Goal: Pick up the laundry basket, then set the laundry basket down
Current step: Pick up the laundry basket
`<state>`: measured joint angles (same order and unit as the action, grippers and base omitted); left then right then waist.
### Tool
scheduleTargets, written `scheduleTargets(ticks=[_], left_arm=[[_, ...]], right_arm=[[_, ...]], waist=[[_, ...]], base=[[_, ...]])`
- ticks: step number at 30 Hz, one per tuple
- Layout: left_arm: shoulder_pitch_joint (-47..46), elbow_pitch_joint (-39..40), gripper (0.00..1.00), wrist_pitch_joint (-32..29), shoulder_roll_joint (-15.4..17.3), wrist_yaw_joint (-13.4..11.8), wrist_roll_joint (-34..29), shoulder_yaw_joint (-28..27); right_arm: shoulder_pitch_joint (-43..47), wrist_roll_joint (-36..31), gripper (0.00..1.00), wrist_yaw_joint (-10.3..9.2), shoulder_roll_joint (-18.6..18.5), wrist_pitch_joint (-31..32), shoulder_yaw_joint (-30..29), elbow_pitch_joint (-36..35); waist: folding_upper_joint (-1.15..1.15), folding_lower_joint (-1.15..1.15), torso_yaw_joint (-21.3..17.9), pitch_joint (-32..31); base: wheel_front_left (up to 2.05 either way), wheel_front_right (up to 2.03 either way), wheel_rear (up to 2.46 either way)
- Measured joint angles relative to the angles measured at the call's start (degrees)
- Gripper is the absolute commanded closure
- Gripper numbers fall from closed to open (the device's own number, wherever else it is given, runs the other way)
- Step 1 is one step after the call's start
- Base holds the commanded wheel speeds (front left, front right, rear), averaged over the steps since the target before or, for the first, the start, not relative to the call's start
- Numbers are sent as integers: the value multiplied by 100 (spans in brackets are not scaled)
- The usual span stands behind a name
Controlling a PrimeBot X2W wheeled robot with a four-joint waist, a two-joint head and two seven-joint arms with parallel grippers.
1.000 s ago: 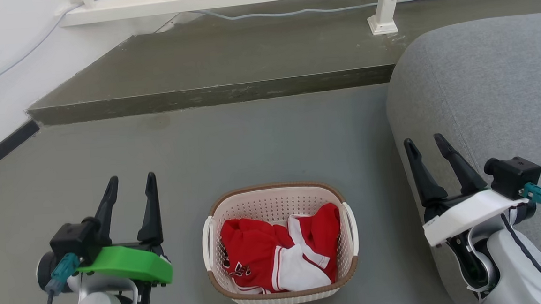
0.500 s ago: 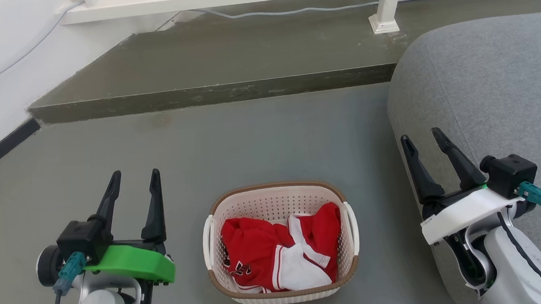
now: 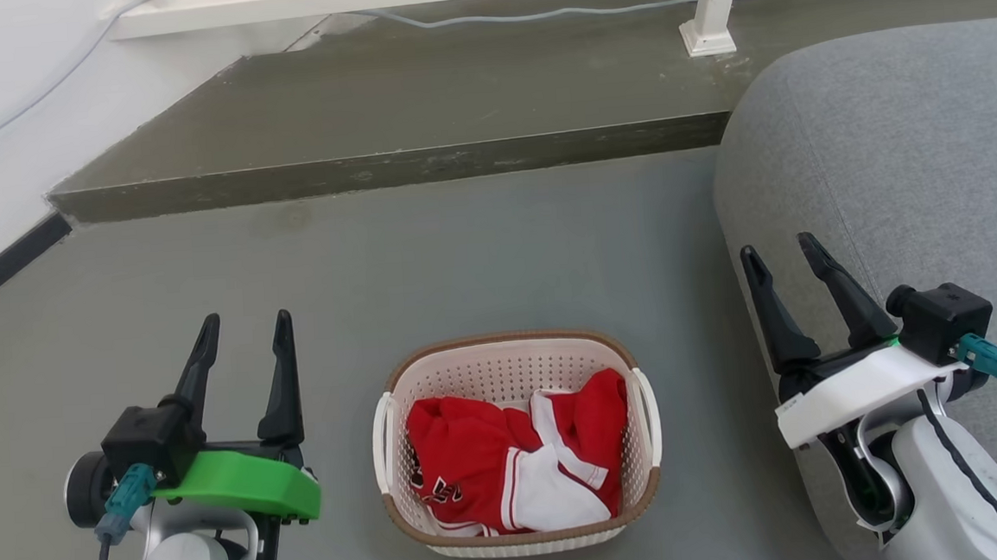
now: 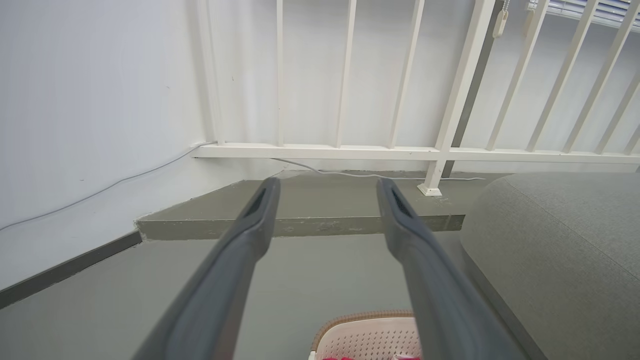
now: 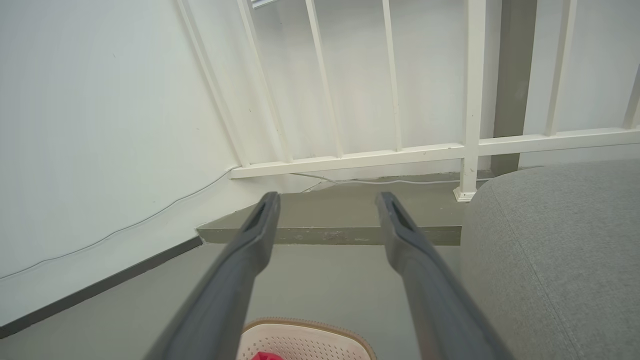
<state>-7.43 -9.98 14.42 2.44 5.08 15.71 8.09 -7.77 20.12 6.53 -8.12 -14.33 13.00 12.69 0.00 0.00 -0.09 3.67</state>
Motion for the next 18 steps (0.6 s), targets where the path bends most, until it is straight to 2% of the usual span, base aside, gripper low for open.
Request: scheduleTargets(ticks=[18], left_arm=[[-210, 126, 0, 1, -4, 0, 25, 18]], right_arm=[[-60, -1, 0, 1, 76, -1, -271, -32]], waist=[[0, 0, -79, 560]], base=[[0, 0, 0]])
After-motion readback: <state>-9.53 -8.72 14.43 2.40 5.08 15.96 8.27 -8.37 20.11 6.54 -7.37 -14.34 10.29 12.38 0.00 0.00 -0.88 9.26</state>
